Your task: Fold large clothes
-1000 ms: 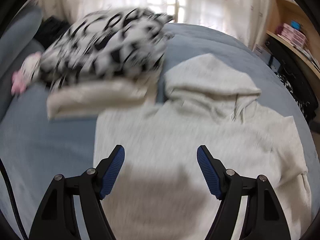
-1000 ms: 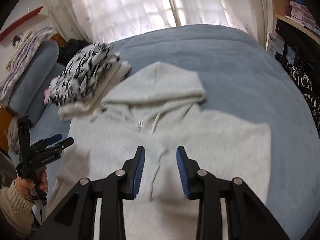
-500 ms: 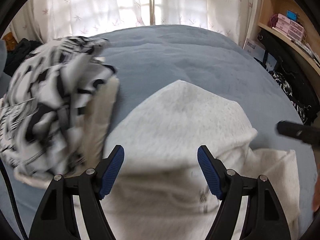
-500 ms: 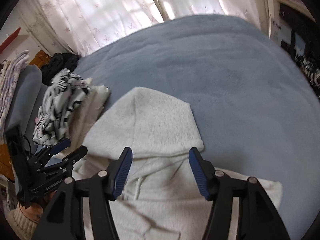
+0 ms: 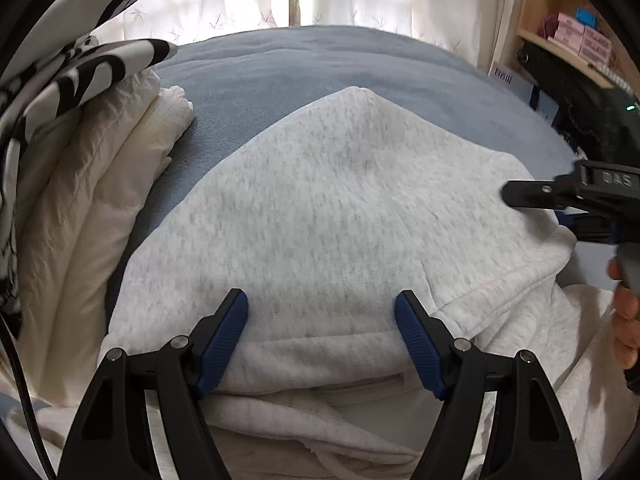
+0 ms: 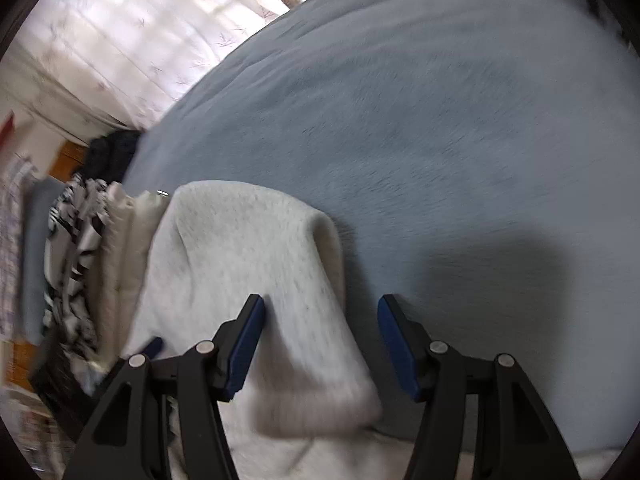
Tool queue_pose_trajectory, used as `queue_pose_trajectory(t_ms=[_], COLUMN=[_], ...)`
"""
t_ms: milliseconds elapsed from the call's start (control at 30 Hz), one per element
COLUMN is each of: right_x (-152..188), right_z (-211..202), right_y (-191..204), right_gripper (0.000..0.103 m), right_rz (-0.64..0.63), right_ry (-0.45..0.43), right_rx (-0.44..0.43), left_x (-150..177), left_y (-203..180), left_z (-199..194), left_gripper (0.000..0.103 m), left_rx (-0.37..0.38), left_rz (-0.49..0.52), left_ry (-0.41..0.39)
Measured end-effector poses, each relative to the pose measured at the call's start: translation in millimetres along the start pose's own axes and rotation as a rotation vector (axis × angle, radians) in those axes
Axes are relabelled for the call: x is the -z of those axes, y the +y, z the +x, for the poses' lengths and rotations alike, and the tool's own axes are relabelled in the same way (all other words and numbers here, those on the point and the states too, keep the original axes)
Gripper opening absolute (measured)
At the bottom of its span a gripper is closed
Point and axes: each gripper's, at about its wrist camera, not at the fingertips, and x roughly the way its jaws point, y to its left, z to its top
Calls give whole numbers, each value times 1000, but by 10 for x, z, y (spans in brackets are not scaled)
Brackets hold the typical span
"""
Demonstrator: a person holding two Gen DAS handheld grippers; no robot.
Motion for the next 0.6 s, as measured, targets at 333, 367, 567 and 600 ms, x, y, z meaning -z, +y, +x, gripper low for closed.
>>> queue_pose_trajectory(t_ms=[333, 367, 567, 600], right_x=[-100, -126, 16, 69], right_z=[242, 244, -133, -213], right_y=[261, 334, 686, 746], right_gripper=[41, 30, 14, 14], right_rz=[-77, -98, -302, -342], right_ry=[-12, -19, -103, -119], right_rx=[-75, -70, -95, -104], left_x=[59, 59, 44, 40], left_y=[31, 14, -24, -43], left_z=[79, 83, -61, -98], left_gripper=[75, 75, 74, 74], left_rx=[23, 21, 8, 14], left_rz=[-8, -6, 10, 11], left_ry=[-48, -47, -52, -52])
